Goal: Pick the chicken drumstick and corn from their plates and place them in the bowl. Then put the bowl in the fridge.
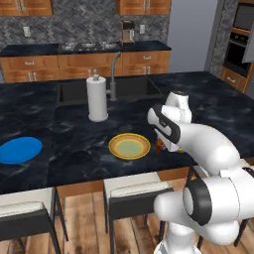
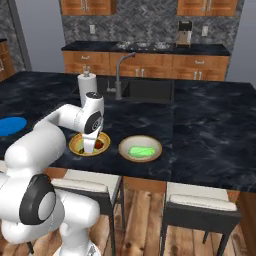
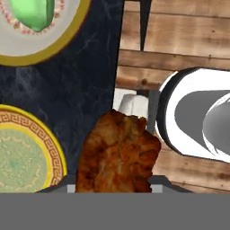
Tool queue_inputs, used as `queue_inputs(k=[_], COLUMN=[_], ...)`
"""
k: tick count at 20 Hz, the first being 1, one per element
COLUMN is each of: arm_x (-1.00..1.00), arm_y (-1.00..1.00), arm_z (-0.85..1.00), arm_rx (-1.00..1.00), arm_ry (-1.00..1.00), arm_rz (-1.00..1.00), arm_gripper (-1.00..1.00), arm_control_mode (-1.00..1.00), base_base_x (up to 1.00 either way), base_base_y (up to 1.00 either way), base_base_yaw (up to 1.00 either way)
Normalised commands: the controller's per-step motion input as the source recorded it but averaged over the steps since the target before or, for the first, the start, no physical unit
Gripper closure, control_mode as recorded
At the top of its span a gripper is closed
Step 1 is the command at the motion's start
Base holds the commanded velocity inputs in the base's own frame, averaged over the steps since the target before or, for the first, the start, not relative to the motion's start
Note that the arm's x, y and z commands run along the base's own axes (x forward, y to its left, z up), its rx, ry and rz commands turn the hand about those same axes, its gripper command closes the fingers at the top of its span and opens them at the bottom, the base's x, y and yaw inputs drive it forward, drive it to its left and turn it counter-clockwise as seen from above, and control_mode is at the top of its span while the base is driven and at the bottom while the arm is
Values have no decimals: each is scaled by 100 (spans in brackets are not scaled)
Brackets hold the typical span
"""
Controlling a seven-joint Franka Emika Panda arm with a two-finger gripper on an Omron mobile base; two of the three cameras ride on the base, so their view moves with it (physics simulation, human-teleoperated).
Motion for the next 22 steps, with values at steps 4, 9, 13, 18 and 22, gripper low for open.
queue_inputs(k=[4, 9, 13, 18, 22], arm_x=[0, 0, 0, 0, 0], arm_y=[0, 0, 0, 0, 0], arm_z=[0, 0, 0, 0, 0], arm_rx=[0, 0, 0, 0, 0], arm_ry=[0, 0, 0, 0, 0], arm_rz=[0, 0, 0, 0, 0], arm_gripper=[100, 100, 100, 100, 100], arm_control_mode=[100, 100, 100, 100, 100], base_base_x=[30, 44, 55, 53, 24], base_base_y=[-69, -55, -44, -39, -19], base_base_yaw=[-2, 0, 0, 0, 1])
